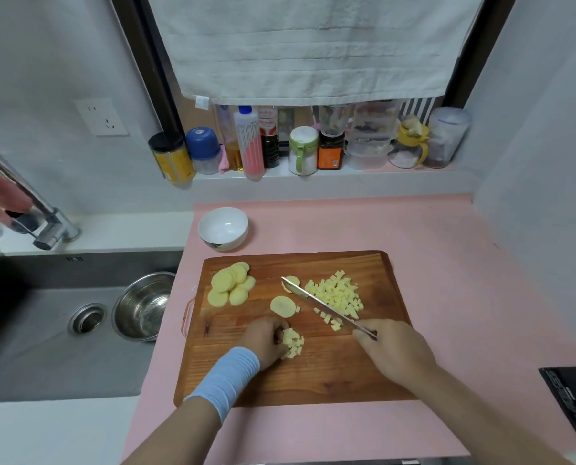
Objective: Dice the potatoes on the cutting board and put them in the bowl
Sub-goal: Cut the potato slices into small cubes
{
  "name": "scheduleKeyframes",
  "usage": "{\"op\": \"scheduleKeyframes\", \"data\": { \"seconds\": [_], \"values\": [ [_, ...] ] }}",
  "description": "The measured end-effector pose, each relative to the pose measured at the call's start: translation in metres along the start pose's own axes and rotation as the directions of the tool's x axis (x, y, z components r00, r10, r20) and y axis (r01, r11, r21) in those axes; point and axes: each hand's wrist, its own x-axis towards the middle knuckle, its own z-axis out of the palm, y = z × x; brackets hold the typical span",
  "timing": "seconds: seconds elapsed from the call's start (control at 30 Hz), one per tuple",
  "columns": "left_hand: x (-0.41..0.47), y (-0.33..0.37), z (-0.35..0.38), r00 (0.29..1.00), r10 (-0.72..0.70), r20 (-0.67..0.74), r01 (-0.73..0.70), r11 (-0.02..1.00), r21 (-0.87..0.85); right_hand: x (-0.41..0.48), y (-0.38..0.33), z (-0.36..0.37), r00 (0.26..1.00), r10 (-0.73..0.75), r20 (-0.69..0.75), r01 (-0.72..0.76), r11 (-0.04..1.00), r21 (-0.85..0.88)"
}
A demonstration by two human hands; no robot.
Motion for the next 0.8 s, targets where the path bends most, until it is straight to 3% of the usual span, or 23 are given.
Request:
{"op": "scheduleKeyframes", "data": {
  "seconds": [0.1, 0.23, 0.33, 0.4, 0.57, 0.8],
  "values": [
    [0.011, 0.005, -0.011, 1.000, 0.027, 0.007, -0.028, 0.995, 0.092, -0.003, -0.003, 0.004, 1.000, 0.024, -0.017, -0.023, 0.998, 0.054],
    [0.037, 0.004, -0.030, 0.962, 0.134, -0.239, -0.084, 0.975, 0.207, -0.010, -0.006, 0.010, 0.997, 0.079, -0.015, -0.078, 0.992, 0.100],
    [0.054, 0.004, -0.028, 0.968, 0.225, -0.115, -0.169, 0.916, 0.364, -0.016, -0.009, 0.017, 0.993, 0.116, -0.016, -0.113, 0.987, 0.115],
    [0.059, 0.003, -0.026, 0.977, 0.199, -0.080, -0.162, 0.927, 0.338, -0.019, -0.011, 0.020, 0.991, 0.129, -0.017, -0.127, 0.985, 0.115],
    [0.060, 0.003, -0.024, 0.977, 0.144, -0.157, -0.119, 0.981, 0.155, -0.025, -0.018, 0.027, 0.988, 0.153, -0.027, -0.148, 0.979, 0.142],
    [0.055, 0.002, -0.034, 0.995, 0.022, -0.093, -0.018, 0.999, 0.042, -0.035, -0.031, 0.031, 0.986, 0.168, 0.018, -0.168, 0.965, 0.202]
  ]
}}
